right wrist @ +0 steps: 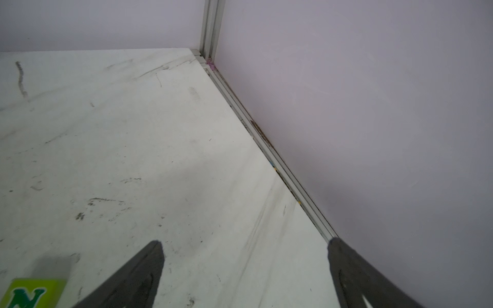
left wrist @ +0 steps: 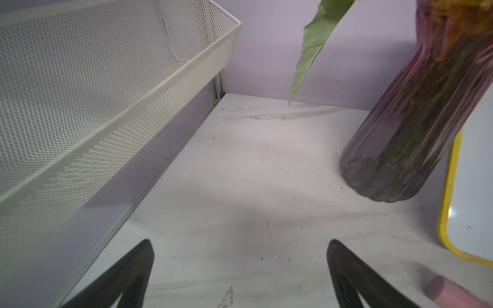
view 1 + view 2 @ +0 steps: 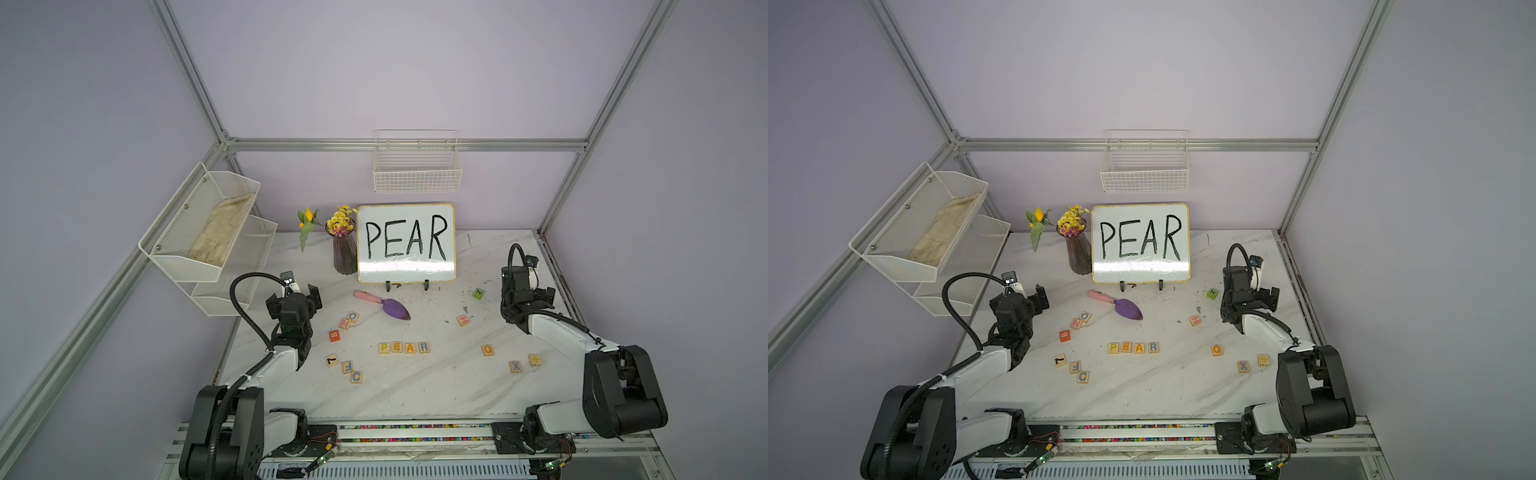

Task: Spell the uppercase word “pear” with letter blocks
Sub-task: Reset both arms

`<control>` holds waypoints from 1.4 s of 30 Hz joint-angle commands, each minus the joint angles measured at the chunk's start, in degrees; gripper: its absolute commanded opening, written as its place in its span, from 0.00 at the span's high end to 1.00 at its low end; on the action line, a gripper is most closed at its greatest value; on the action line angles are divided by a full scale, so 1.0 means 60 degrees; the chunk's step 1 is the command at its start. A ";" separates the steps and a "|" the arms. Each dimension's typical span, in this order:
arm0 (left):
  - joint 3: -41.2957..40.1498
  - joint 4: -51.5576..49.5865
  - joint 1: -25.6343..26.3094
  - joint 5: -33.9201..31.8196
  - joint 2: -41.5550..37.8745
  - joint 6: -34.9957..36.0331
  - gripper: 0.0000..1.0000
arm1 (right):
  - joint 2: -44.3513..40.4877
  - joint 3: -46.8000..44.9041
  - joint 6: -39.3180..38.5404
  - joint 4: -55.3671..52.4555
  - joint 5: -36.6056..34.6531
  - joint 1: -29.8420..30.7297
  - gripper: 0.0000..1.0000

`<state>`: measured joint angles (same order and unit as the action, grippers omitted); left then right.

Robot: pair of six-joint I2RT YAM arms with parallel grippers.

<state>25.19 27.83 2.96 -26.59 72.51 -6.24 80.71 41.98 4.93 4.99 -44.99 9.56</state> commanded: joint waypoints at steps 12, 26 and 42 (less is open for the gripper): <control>-0.0932 0.4876 -0.0025 0.0531 0.2715 0.0555 0.00 | 0.1382 -0.1846 -0.1699 0.5077 0.3347 -0.0433 0.03; -0.0829 0.5102 -0.0010 0.0623 0.3028 0.0805 0.00 | 0.2197 -0.2611 -0.1833 0.7124 0.6507 -0.0436 0.03; -0.0741 0.4941 -0.0008 0.0566 0.3032 0.0762 0.00 | 0.3589 -0.2491 -0.1322 0.7990 0.6216 -0.0718 0.03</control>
<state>20.36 55.13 3.01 -22.94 91.05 -2.31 102.32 26.89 -3.27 54.96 -7.86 5.72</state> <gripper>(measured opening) 0.997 0.975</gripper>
